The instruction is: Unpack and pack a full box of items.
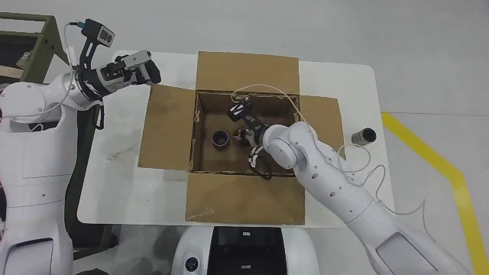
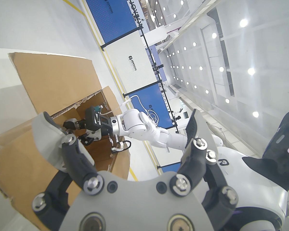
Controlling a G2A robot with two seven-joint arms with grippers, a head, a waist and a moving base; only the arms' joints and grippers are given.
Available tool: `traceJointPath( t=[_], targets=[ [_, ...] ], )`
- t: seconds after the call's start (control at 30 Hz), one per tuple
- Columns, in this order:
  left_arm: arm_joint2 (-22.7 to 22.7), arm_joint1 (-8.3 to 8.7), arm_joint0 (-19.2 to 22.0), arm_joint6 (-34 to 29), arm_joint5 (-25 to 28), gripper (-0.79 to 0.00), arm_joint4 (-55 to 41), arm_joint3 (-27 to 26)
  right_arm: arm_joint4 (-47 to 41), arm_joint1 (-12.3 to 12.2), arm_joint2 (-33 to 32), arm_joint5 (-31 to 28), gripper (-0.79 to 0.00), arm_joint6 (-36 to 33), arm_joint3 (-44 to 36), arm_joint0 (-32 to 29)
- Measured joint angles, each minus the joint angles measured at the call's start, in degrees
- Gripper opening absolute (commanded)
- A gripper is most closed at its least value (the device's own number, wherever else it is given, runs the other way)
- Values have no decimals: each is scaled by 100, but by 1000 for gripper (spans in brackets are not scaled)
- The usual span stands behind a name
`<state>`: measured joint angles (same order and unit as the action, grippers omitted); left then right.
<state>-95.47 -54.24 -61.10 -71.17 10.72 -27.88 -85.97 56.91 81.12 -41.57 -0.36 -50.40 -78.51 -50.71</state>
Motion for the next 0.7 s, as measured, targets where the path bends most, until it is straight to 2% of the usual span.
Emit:
traceJointPath(
  t=[0.23,0.7],
  targets=[
    [0,0,0,0,0,0,0,0,93,-34,-175,-6,-231,-58,-420,-106],
    [0,0,0,0,0,0,0,0,806,-327,-922,-47,-209,-473,-2369,-1020]
  ],
)
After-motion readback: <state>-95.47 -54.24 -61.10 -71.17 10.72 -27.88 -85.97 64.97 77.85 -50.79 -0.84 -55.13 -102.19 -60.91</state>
